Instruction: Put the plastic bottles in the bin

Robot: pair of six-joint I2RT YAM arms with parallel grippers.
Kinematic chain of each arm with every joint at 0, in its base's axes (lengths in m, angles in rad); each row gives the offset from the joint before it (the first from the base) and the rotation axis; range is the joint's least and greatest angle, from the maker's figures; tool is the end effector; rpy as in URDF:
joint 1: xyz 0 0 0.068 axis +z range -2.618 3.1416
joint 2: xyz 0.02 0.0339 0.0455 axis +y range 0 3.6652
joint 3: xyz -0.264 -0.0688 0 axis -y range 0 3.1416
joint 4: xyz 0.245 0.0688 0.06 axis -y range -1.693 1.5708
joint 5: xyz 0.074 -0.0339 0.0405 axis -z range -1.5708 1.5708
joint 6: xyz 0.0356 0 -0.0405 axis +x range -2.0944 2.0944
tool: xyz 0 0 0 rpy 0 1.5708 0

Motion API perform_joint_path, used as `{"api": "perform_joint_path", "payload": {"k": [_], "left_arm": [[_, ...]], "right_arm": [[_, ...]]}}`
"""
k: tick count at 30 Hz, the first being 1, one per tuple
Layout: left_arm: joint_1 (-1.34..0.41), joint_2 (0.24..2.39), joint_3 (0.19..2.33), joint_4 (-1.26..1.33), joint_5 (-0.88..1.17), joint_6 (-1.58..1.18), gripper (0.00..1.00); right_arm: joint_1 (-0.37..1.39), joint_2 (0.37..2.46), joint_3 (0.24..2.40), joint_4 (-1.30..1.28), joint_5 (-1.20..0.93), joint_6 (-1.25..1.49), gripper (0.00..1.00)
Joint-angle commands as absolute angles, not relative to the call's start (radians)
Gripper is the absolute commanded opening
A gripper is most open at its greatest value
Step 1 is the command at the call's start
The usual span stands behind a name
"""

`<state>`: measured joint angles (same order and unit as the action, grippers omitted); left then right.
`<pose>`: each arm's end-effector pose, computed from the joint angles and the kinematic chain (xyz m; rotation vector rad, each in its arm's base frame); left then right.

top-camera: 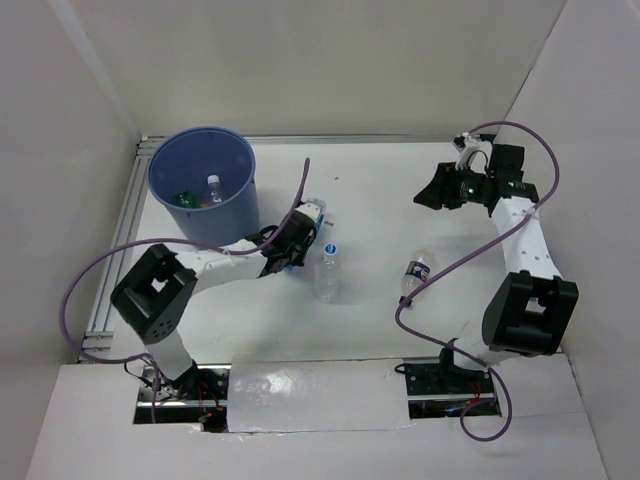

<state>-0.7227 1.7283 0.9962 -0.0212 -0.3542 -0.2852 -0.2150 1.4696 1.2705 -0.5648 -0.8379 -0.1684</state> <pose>0.2797 -0.2302 0.1816 0.3199 2.2475 -0.1187 0.3144 -0.0416 0.3188 -0.3506 2.1114 0.7482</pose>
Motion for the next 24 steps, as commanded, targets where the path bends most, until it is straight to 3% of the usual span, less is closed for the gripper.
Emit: {"api": "perform_joint_path", "payload": {"k": [1,3,4,6,10,14,20,21,24], "left_arm": [[-0.741,1.56,1.125,-0.021,-0.359,-0.249,0.09],[-0.741,1.491,1.192,-0.034,-0.339,-0.238,0.07],[-0.732,1.473,1.266,-0.044,-0.322,-0.238,0.07],[-0.707,1.441,1.343,-0.058,-0.299,-0.238,0.07],[-0.647,1.364,1.488,-0.093,-0.313,-0.247,0.06],[-0.554,1.29,1.473,-0.119,-0.428,-0.238,0.06],[-0.33,1.171,1.307,-0.195,-0.489,-0.282,0.07],[-0.29,1.161,1.289,-0.195,-0.47,-0.282,0.07],[-0.249,1.161,1.24,-0.216,-0.469,-0.296,0.16]], "right_arm": [[-0.222,1.424,1.247,-0.636,-0.908,-0.222,0.47],[-0.222,1.424,1.22,-0.658,-0.929,-0.254,0.19],[-0.222,1.424,1.22,-0.672,-0.93,-0.267,0.11],[-0.222,1.424,1.204,-0.71,-0.93,-0.297,0.03],[-0.232,1.402,1.134,-0.73,-0.917,-0.333,0.12],[-0.232,1.356,1.088,-0.721,-0.897,-0.344,0.23],[-0.251,1.356,1.088,-0.802,-0.822,-0.408,0.64],[-0.252,1.356,1.088,-0.802,-0.809,-0.408,0.75],[-0.252,1.356,1.074,-0.786,-0.717,-0.355,0.84]]}}
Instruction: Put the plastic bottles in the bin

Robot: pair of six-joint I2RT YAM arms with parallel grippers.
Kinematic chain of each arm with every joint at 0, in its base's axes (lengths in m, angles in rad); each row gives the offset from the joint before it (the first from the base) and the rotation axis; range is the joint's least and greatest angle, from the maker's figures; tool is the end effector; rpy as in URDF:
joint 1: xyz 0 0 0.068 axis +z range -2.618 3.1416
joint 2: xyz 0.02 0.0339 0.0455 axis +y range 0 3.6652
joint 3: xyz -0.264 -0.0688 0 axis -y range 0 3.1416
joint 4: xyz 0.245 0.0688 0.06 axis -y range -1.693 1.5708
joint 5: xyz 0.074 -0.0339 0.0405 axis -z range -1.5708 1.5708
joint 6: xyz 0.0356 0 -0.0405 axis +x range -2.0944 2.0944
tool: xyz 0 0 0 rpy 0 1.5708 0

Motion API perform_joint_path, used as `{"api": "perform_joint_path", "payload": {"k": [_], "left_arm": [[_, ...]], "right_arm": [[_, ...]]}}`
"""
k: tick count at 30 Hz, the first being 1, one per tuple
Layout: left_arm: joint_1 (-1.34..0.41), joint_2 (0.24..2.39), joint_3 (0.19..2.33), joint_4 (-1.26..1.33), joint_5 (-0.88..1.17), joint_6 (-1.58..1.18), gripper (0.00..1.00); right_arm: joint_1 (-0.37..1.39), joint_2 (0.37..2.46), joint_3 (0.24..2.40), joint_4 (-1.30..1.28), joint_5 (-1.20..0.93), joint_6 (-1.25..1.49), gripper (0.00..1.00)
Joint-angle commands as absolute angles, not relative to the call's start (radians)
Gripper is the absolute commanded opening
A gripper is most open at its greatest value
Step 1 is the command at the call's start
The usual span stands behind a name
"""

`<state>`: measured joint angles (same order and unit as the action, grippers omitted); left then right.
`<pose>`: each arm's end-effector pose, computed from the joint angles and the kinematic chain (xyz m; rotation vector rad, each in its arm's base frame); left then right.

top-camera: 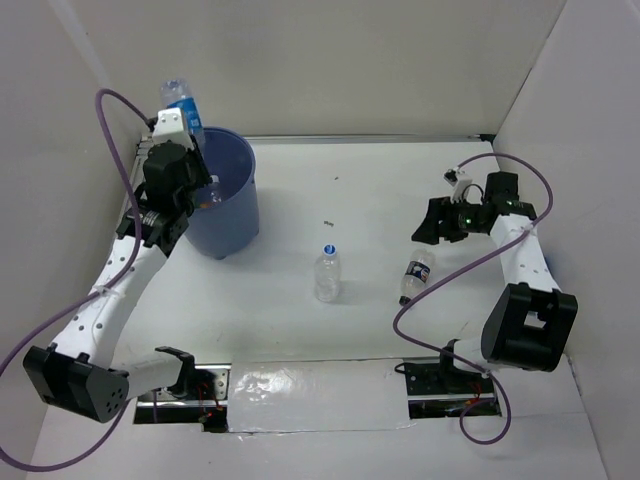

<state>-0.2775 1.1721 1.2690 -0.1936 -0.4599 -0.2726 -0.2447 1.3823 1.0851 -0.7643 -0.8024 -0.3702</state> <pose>0.2553 -0.0563 0.4300 -0.3405 1.6222 -0.0344 0.2686 -0.0407 0.2722 -0.4019 2.3034 0.7566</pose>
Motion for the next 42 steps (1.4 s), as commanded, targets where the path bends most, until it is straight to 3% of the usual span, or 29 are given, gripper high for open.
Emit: {"api": "perform_joint_path", "payload": {"k": [1,4,5,7,9,15,20,24,28,29,32,35,37,38,42], "left_arm": [[-0.223,1.161,1.239,-0.227,-0.482,-0.307,0.2],[-0.187,1.209,1.249,-0.236,-0.471,-0.316,0.56],[-0.187,1.218,1.259,-0.236,-0.471,-0.316,0.77],[-0.187,1.241,1.293,-0.225,-0.459,-0.316,0.9],[-0.196,1.241,1.34,-0.236,-0.443,-0.316,0.96],[-0.339,1.188,1.407,-0.279,-0.382,-0.296,0.99],[-0.542,1.079,1.287,-0.279,-0.269,-0.262,0.99],[-0.708,1.011,1.139,-0.279,-0.293,-0.29,0.99],[-0.836,0.971,1.007,-0.252,-0.353,-0.369,0.99],[-0.859,0.971,0.979,-0.239,-0.37,-0.383,0.99],[-0.963,0.917,0.837,-0.198,-0.429,-0.431,0.99],[-1.06,0.839,0.727,-0.155,-0.468,-0.487,0.99],[-1.121,0.793,0.623,-0.108,-0.468,-0.521,0.99],[-1.14,0.751,0.594,-0.107,-0.477,-0.558,0.99],[-1.199,0.695,0.512,-0.12,-0.512,-0.638,0.99]], "right_arm": [[-0.252,1.356,1.065,-0.773,-0.692,-0.335,0.85],[-0.226,1.396,1.055,-0.764,-0.62,-0.272,0.87],[-0.225,1.407,1.055,-0.753,-0.583,-0.244,0.87],[-0.189,1.437,1.034,-0.73,-0.528,-0.203,0.87],[-0.163,1.447,1.023,-0.719,-0.439,-0.16,0.87],[-0.153,1.499,1.032,-0.741,-0.335,-0.126,0.87],[-0.134,1.571,1.043,-0.75,-0.307,-0.094,0.87],[-0.101,1.676,1.052,-0.759,-0.296,-0.084,0.83],[-0.089,1.726,1.081,-0.749,-0.354,-0.066,0.54],[-0.089,1.726,1.103,-0.749,-0.37,-0.075,0.36],[-0.089,1.717,1.204,-0.776,-0.48,-0.153,0.04],[-0.06,1.733,1.374,-0.862,-0.637,-0.294,0.0],[-0.008,1.791,1.614,-0.911,-0.702,-0.362,0.0],[0.011,1.813,1.787,-0.911,-0.725,-0.362,0.0],[0.145,1.9,2.113,-0.786,-0.828,-0.319,0.0]]}}
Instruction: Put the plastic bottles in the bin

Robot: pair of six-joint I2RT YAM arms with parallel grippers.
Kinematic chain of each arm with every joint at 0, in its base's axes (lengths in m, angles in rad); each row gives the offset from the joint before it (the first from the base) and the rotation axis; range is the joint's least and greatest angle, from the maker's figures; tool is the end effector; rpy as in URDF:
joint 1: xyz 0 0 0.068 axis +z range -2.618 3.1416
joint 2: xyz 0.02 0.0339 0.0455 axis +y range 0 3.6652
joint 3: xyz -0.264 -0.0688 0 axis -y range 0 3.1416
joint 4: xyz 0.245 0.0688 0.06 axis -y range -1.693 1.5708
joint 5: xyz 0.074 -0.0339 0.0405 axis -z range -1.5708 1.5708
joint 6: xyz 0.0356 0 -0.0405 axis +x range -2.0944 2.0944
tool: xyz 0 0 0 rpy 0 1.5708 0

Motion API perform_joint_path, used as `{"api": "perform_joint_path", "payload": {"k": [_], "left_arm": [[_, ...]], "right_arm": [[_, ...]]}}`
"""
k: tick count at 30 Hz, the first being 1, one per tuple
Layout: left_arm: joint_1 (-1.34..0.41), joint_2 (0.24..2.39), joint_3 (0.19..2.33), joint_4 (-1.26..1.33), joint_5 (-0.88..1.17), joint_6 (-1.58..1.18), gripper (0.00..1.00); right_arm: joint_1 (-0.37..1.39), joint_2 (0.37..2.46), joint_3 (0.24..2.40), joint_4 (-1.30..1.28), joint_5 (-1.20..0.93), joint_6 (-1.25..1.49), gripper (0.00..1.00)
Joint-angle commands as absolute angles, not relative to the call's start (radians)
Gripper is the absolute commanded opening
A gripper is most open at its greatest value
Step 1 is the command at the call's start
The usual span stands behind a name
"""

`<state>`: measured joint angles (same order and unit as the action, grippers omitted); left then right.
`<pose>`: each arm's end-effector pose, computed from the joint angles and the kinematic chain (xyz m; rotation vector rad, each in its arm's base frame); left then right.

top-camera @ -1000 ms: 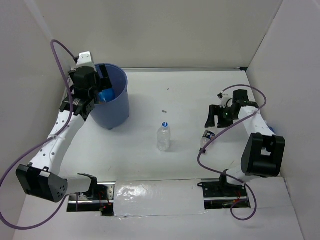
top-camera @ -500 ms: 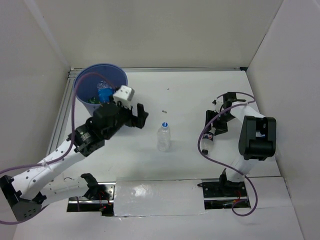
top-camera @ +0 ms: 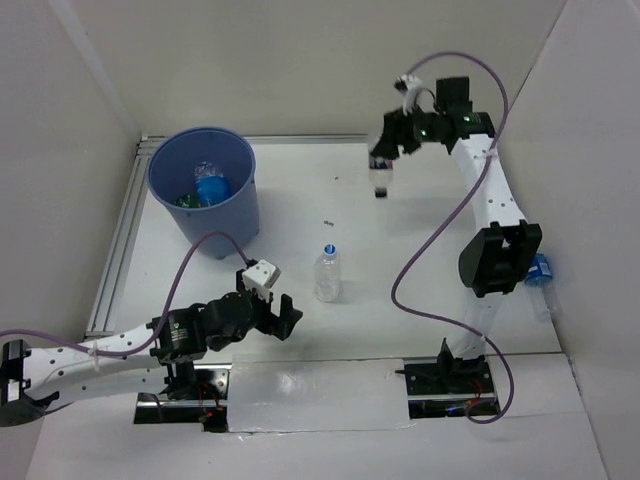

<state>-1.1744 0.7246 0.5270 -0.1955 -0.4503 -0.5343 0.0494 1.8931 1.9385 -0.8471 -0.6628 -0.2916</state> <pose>0.0808 -0.1530 0.2586 0.3328 1.9589 -0.6939 0.4150 0.0425 0.3616 -0.6842 2.1443 0.6525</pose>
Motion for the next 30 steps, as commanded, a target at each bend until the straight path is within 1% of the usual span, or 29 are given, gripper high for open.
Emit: {"api": "perform_joint_path", "payload": {"k": [1,3,4,5,7,10,12,13,14,16,17,18,19,20,21,22,24,25,27,28,29,30], "left_arm": [[-1.2,0.684,0.5,-0.12,-0.512,-0.647,0.99],[-1.2,0.684,0.488,-0.129,-0.512,-0.66,0.99],[-1.2,0.699,0.488,-0.129,-0.512,-0.66,0.99],[-1.2,0.712,0.488,-0.139,-0.503,-0.66,0.99],[-1.2,0.753,0.488,-0.149,-0.503,-0.67,0.99],[-1.2,0.776,0.476,-0.14,-0.503,-0.67,0.99],[-1.2,0.776,0.463,-0.112,-0.494,-0.67,0.99],[-1.2,0.776,0.463,-0.112,-0.494,-0.67,0.99],[-1.209,0.776,0.463,-0.112,-0.494,-0.67,0.99],[-1.209,0.785,0.463,-0.112,-0.505,-0.67,0.99],[-1.209,0.785,0.463,-0.101,-0.505,-0.67,0.99],[-1.209,0.785,0.463,-0.101,-0.52,-0.658,0.99],[-1.209,0.785,0.463,-0.088,-0.529,-0.643,0.99],[-1.209,0.785,0.463,-0.046,-0.529,-0.625,0.99],[-1.209,0.795,0.463,-0.02,-0.555,-0.608,0.99],[-1.209,0.817,0.463,0.012,-0.555,-0.559,0.99],[-1.209,0.857,0.477,0.123,-0.569,-0.506,0.99],[-1.209,0.882,0.477,0.171,-0.569,-0.438,0.99],[-1.209,0.967,0.477,0.268,-0.558,-0.381,0.99],[-1.209,1.0,0.477,0.369,-0.558,-0.336,0.99],[-1.209,1.035,0.477,0.408,-0.546,-0.327,0.99],[-1.209,1.104,0.477,0.452,-0.546,-0.327,0.99]], "right_arm": [[0.172,1.925,2.149,-0.679,-0.848,-0.301,0.0],[0.25,1.939,2.2,-0.548,-0.919,-0.241,0.0],[0.277,1.95,2.2,-0.394,-0.936,-0.215,0.0],[0.305,1.95,2.2,-0.317,-0.959,-0.149,0.0],[0.391,2.0,2.238,-0.154,-0.959,-0.098,0.0],[0.497,2.078,2.373,-0.049,-0.91,0.0,0.0],[0.541,2.172,2.454,0.023,-0.867,0.069,0.0],[0.578,2.202,2.526,0.047,-0.856,0.09,0.0],[0.595,2.259,2.555,0.089,-0.845,0.11,0.0],[0.642,2.298,2.597,0.118,-0.813,0.146,0.0],[0.656,2.312,2.597,0.118,-0.799,0.146,0.04],[0.669,2.324,2.597,0.118,-0.769,0.132,0.17],[0.669,2.324,2.559,0.118,-0.769,0.132,0.37],[0.681,2.324,2.542,0.118,-0.753,0.132,0.61],[0.681,2.324,2.542,0.118,-0.738,0.132,0.97],[0.667,2.324,2.542,0.107,-0.709,0.121,1.0],[0.638,2.312,2.542,0.098,-0.695,0.121,1.0],[0.618,2.293,2.552,0.078,-0.674,0.132,1.0],[0.534,2.251,2.542,0.02,-0.673,0.147,1.0],[0.499,2.231,2.525,-0.007,-0.687,0.176,1.0],[0.423,2.206,2.467,-0.033,-0.701,0.176,1.0],[0.384,2.147,2.424,-0.087,-0.719,0.187,1.0]]}}
